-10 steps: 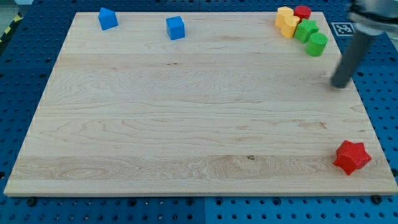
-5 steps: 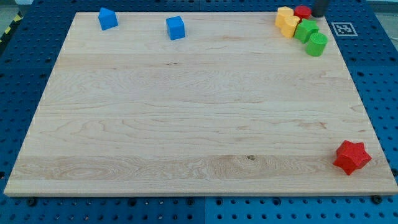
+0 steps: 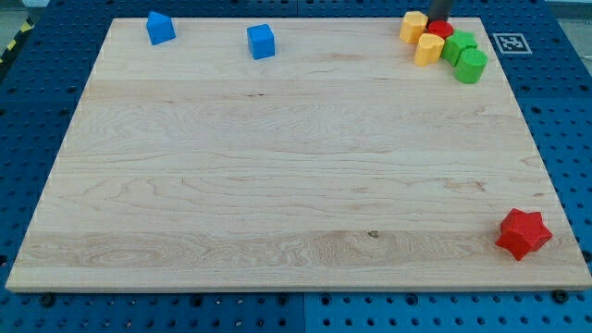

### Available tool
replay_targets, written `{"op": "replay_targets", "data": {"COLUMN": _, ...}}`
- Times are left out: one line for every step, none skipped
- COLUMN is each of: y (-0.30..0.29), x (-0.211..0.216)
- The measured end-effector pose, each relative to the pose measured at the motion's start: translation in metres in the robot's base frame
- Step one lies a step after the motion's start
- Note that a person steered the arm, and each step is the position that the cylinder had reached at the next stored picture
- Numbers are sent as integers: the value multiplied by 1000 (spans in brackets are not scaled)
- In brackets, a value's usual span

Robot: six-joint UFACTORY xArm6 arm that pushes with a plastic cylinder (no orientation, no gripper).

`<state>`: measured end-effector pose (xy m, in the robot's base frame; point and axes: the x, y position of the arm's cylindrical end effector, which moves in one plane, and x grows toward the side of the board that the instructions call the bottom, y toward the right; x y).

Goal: Move the red circle diagonally bottom left to the green blocks

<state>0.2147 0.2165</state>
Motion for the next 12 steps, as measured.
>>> {"op": "replay_targets", "data": {"y": -2, "x": 2}}
{"op": "replay_targets", "data": {"y": -14, "x": 11}}
{"op": "replay_targets", "data": {"y": -21, "x": 30}}
{"op": "replay_targets", "data": {"y": -21, "x": 52}}
{"op": "replay_targets", "data": {"y": -21, "x": 60}}
{"op": "replay_targets", "data": {"y": -21, "x": 59}}
{"op": "replay_targets", "data": {"y": -21, "x": 59}}
{"op": "replay_targets", "data": {"y": -20, "x": 60}}
{"op": "replay_targets", "data": {"y": -7, "x": 67}}
{"op": "replay_targets", "data": {"y": 2, "x": 80}}
{"op": "replay_targets", "data": {"y": 8, "x": 99}}
{"op": "replay_targets", "data": {"y": 8, "x": 119}}
